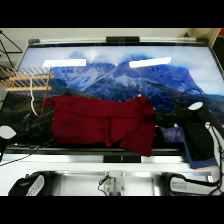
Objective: Fold the shirts.
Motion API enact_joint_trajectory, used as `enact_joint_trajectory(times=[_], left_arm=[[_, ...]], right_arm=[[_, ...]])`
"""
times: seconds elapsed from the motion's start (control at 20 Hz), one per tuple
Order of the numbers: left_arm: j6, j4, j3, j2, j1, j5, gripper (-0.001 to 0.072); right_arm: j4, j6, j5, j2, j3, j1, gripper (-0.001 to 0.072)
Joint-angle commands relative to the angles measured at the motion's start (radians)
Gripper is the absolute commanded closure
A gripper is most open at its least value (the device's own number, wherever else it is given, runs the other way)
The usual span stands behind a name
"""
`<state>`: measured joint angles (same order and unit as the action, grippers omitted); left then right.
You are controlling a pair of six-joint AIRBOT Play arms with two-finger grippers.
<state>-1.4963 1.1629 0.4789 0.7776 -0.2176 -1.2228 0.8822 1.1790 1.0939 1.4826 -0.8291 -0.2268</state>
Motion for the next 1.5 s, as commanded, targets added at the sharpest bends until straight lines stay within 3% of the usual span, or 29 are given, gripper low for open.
enact_joint_trajectory(times=[0.0,0.1,0.15,0.2,0.25,0.5,0.75,0.9,1.05,1.25,1.45], left_arm=[[0.000,0.000,0.001,-0.002,0.000,-0.002,0.0673],[0.001,0.000,0.001,-0.002,0.000,-0.002,0.0673],[0.001,0.000,0.001,-0.002,0.000,-0.002,0.0673],[0.001,0.000,0.001,-0.002,0.000,-0.002,0.0673],[0.001,0.000,0.004,-0.002,0.000,-0.002,0.0673],[0.039,0.001,0.232,-0.020,0.000,-0.002,0.0673],[0.037,0.000,0.845,-0.055,0.000,0.005,0.0673],[0.036,0.013,1.287,-0.055,0.000,0.097,0.0673],[-0.037,0.104,1.558,-0.054,0.000,0.135,0.0673],[-0.038,0.105,1.597,-0.112,0.000,0.141,0.0673],[-0.034,0.148,1.595,-0.154,0.000,0.080,0.0673]], right_arm=[[0.070,-0.007,-0.081,0.014,0.001,0.068,0.0096],[0.069,0.002,-0.087,0.014,0.001,0.089,0.0103],[0.068,0.003,-0.080,0.014,0.001,0.094,0.0251],[0.071,0.006,-0.062,0.014,0.001,0.093,0.0537],[0.071,0.010,-0.032,0.013,0.000,0.090,0.0638],[0.149,0.002,0.211,-0.111,-0.105,0.090,0.0639],[0.166,0.023,0.283,-0.417,-0.439,0.090,0.0639],[0.182,0.046,0.201,-0.586,-0.740,0.090,0.0639],[0.252,0.166,-0.043,-0.739,-0.897,0.090,0.0639],[0.307,0.172,-0.202,-0.882,-0.925,0.090,0.0639],[0.470,0.236,-0.177,-0.943,-0.925,0.090,0.0639]])
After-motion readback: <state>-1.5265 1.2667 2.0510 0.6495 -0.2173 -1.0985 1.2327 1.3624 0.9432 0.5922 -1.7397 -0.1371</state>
